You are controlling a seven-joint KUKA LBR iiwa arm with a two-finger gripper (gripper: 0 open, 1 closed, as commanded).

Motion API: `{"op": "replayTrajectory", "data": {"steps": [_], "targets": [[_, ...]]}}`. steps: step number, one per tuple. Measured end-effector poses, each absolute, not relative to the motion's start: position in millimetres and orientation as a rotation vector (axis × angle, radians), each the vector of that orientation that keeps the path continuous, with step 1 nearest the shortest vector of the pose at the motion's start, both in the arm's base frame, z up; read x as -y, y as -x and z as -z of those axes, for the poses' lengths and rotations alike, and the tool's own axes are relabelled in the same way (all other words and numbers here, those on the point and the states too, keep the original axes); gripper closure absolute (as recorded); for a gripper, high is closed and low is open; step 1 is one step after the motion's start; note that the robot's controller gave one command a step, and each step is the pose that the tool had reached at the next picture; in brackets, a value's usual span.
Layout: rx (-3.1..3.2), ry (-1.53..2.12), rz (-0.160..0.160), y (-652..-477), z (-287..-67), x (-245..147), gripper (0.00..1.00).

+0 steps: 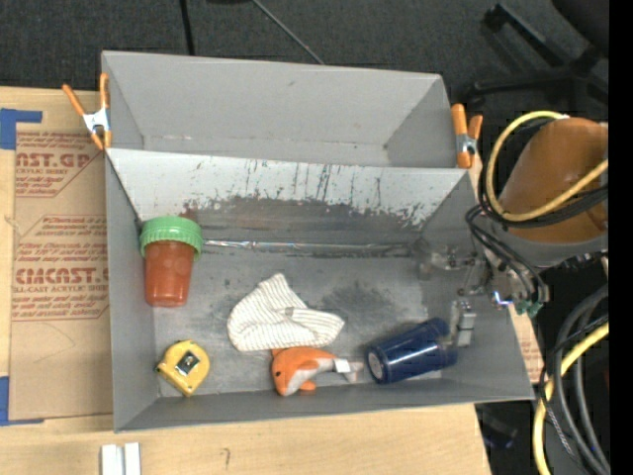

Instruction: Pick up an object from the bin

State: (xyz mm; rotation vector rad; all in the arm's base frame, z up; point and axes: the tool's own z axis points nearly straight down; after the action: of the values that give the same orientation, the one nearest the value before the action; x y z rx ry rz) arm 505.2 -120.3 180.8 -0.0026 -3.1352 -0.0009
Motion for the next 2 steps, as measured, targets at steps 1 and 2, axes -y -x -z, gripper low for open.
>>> {"op": "replayTrajectory", "data": {"steps": [1,2], "targets": [[3.143,0.000,-0.001,-507.0,-185,120,0.00],[3.150,-0.077,-0.004,-501.1,-149,111,0.00]]}}
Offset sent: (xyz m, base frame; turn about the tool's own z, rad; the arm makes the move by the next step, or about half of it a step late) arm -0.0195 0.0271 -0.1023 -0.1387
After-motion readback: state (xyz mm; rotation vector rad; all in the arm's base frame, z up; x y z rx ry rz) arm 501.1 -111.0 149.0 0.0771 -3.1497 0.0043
